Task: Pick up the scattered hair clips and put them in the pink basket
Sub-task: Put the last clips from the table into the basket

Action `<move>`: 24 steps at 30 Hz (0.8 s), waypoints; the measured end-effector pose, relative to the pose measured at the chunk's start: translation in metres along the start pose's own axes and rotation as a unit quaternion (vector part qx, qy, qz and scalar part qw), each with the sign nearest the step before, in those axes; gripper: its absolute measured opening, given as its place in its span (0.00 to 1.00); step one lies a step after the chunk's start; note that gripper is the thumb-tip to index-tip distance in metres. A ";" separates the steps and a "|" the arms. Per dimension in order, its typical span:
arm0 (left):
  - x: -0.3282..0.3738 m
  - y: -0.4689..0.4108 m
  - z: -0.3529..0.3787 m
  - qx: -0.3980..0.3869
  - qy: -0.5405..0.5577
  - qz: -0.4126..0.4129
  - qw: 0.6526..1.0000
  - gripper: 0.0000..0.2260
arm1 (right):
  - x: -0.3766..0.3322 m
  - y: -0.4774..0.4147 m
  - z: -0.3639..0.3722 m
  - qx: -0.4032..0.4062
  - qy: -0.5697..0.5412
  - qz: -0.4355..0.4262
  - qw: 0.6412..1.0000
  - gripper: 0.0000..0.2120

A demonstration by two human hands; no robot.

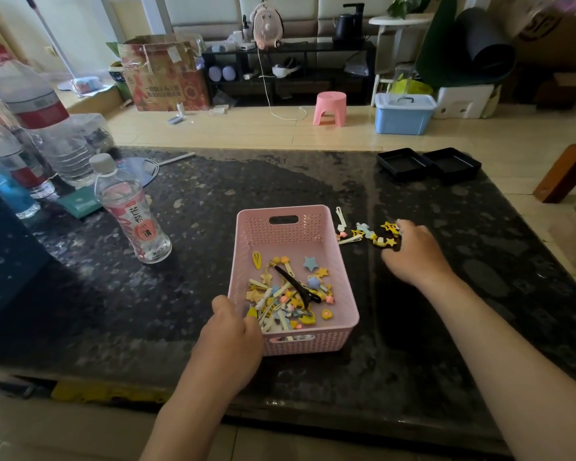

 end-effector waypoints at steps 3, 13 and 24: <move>-0.001 -0.004 0.000 0.005 0.009 0.012 1.000 0.09 | 0.013 -0.016 0.010 -0.051 0.060 0.038 0.996 0.41; -0.001 -0.003 0.000 0.011 -0.003 0.019 1.000 0.08 | 0.017 -0.053 0.029 -0.118 0.138 0.002 0.983 0.28; 0.001 -0.002 -0.002 0.007 -0.012 0.010 1.000 0.08 | 0.007 -0.020 0.015 0.025 0.010 0.008 1.000 0.06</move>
Point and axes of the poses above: each hand's wrist, its own y-axis away from the middle knuckle, its own z-axis out of the palm, x = y × z, the point moved 2 cm from there along -y, towards the middle knuckle, and after that the axes turned 1 degree about -y, right-handed, at the moved point
